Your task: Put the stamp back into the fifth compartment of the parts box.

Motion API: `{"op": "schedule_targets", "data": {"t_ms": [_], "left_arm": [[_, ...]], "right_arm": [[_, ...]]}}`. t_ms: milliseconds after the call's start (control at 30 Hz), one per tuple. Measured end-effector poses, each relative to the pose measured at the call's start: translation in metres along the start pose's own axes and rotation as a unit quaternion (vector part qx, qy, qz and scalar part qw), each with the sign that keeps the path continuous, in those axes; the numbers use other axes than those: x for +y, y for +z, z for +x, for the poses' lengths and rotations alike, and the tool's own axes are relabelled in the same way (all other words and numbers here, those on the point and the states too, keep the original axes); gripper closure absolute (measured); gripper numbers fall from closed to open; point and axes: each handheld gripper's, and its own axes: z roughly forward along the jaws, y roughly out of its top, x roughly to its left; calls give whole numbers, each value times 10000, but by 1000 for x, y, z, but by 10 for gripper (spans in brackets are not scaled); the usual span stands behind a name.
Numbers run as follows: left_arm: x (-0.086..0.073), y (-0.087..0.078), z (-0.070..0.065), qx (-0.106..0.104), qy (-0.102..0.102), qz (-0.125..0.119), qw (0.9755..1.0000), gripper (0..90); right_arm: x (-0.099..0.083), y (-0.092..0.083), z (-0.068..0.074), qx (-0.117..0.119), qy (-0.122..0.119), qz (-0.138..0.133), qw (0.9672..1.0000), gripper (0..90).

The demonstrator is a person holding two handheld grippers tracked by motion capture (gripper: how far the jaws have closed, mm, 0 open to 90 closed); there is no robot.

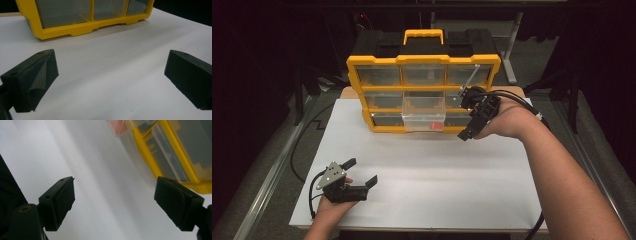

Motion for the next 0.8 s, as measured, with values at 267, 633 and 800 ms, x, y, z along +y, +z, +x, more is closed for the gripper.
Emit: {"op": "schedule_targets", "data": {"t_ms": [267, 633, 800], "left_arm": [[-1, 0, 1, 25, -15, -5, 10000, 1], [-1, 0, 1, 28, -6, 17, 10000, 1], [-1, 0, 1, 26, 4, 38, 10000, 1]], "right_arm": [[-26, 5, 2, 5, 94, 83, 9999, 136], [-65, 15, 4, -53, 315, 273, 9991, 20], [-77, 20, 5, -145, 370, 359, 9986, 0]]}}
